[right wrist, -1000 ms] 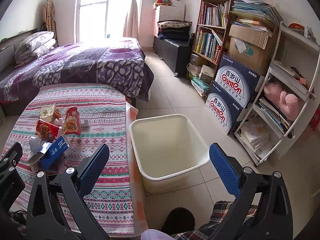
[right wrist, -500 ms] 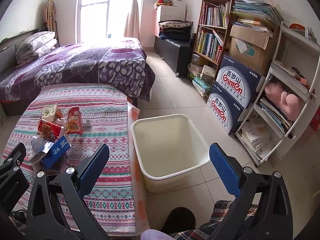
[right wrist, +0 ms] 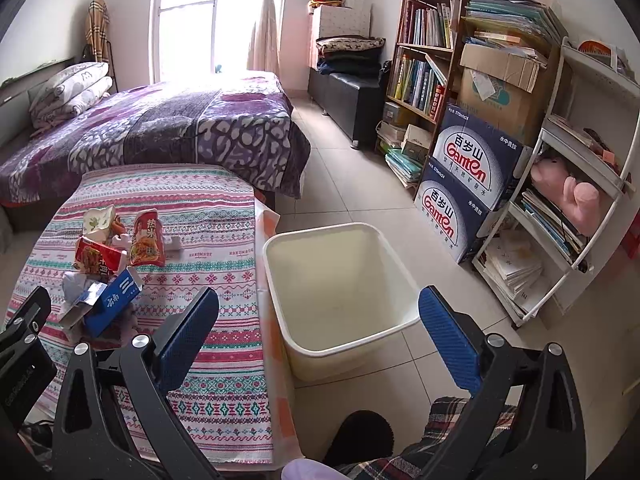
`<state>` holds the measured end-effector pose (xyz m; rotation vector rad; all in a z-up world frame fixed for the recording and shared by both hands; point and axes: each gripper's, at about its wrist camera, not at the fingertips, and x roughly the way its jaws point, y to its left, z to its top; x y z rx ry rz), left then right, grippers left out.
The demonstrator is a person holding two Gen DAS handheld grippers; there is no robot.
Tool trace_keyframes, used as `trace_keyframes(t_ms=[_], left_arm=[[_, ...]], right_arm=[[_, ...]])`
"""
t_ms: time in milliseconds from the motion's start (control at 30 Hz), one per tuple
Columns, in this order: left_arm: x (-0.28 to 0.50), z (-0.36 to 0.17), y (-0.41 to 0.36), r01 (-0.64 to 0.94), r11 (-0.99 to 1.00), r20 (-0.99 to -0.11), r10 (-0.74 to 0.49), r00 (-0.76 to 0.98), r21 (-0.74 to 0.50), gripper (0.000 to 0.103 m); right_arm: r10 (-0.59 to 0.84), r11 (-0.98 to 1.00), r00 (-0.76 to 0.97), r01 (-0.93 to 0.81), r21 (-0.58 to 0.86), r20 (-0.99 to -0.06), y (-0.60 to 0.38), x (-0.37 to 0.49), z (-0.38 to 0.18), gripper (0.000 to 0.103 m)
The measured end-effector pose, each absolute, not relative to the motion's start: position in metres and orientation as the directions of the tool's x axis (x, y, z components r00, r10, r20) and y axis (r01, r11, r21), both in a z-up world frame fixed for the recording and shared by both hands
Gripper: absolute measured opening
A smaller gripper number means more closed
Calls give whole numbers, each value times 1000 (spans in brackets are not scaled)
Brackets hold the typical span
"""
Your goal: Collect trash
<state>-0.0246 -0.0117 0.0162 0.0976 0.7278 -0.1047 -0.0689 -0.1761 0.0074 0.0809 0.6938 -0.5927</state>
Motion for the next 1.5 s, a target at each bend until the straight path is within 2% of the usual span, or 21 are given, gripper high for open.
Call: trace_keyframes(t_ms=[1500], left_arm=[[-18,4,-5,125,991,-698,-63,713,38,91]], right_arm=[[-474,838,610,535,-112,-635,-179,-69,-1,96]])
